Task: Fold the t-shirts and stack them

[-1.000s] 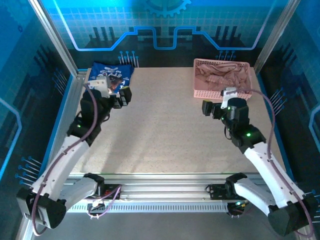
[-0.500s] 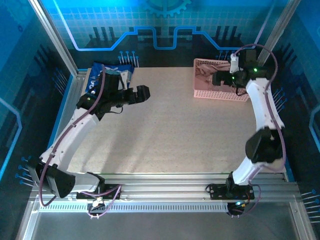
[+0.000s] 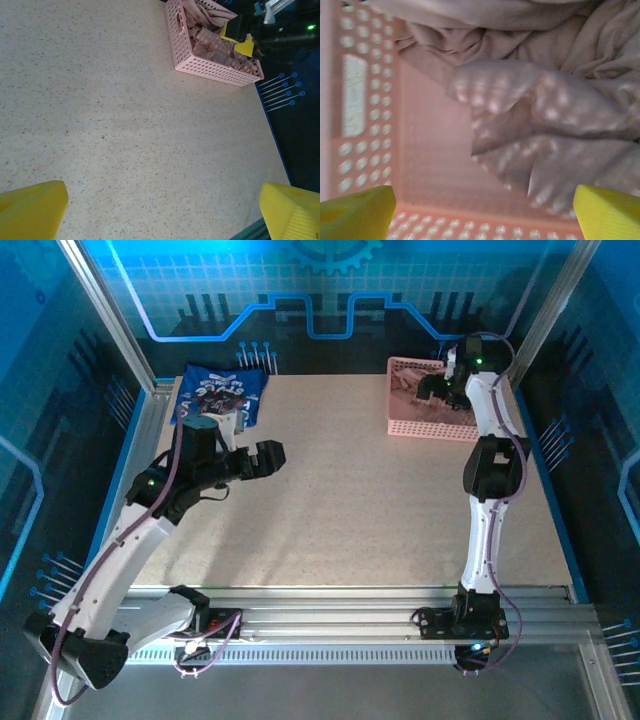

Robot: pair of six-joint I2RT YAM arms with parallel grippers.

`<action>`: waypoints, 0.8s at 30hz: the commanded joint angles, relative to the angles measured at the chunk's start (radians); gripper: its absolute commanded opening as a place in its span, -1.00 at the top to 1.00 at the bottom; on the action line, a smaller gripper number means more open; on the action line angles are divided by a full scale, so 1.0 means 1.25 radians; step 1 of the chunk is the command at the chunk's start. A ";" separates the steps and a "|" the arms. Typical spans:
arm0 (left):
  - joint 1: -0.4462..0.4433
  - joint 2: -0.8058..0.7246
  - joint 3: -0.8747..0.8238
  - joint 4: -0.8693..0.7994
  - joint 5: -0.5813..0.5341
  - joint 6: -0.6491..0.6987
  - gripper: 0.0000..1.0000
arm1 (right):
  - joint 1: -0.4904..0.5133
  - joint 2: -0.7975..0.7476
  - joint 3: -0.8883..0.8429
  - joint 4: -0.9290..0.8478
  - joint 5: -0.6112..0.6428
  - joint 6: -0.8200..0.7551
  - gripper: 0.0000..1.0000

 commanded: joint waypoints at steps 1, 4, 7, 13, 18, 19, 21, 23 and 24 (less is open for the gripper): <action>0.012 -0.022 -0.015 -0.058 -0.049 -0.012 -0.98 | -0.018 0.077 0.077 -0.028 0.038 0.067 -0.85; 0.030 -0.036 -0.017 -0.077 -0.079 -0.018 -0.98 | -0.019 0.116 0.086 0.025 0.063 0.105 -0.85; 0.053 -0.052 -0.020 -0.082 -0.081 -0.025 -0.98 | -0.019 0.151 0.110 0.068 0.066 0.143 -0.81; 0.074 -0.075 -0.029 -0.084 -0.089 -0.023 -0.98 | -0.018 0.210 0.184 0.088 0.053 0.255 0.01; 0.082 -0.087 -0.045 -0.068 -0.087 -0.011 -0.98 | 0.000 0.154 0.178 0.175 0.008 0.276 0.81; 0.084 -0.089 -0.046 -0.065 -0.087 -0.008 -0.98 | 0.008 0.133 0.179 0.196 0.004 0.262 0.90; 0.084 -0.090 -0.043 -0.057 -0.082 0.000 -0.98 | 0.025 0.077 0.178 0.230 -0.009 0.235 1.00; 0.085 -0.090 -0.041 -0.043 -0.079 0.004 -0.98 | 0.040 0.016 0.175 0.246 -0.009 0.219 1.00; 0.085 -0.089 -0.040 -0.033 -0.078 0.007 -0.98 | 0.046 -0.016 0.173 0.255 -0.012 0.215 1.00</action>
